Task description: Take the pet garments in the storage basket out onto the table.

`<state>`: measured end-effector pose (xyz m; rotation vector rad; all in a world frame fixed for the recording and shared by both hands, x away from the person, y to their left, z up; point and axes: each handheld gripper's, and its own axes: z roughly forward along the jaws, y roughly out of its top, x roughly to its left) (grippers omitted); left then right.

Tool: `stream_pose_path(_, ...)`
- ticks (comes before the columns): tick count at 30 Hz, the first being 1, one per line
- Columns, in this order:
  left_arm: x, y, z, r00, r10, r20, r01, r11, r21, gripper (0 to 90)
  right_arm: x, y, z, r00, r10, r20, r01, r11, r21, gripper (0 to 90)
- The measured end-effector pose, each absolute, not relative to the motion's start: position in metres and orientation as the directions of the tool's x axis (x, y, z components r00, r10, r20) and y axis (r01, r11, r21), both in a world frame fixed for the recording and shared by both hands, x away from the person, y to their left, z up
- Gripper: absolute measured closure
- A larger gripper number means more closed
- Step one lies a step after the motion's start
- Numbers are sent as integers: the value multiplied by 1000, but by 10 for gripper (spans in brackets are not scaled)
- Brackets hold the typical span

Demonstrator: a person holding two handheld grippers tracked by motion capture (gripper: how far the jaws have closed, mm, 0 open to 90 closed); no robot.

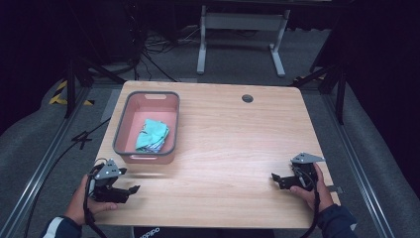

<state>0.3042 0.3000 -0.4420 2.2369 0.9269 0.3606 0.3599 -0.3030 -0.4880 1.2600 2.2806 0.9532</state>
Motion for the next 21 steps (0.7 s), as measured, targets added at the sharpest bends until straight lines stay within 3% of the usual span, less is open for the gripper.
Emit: stream_pose_path(21,308,308,-385,689,723,56,446,-483,753,234,360,-303,-488,-539,842,6,596,376,709,5)
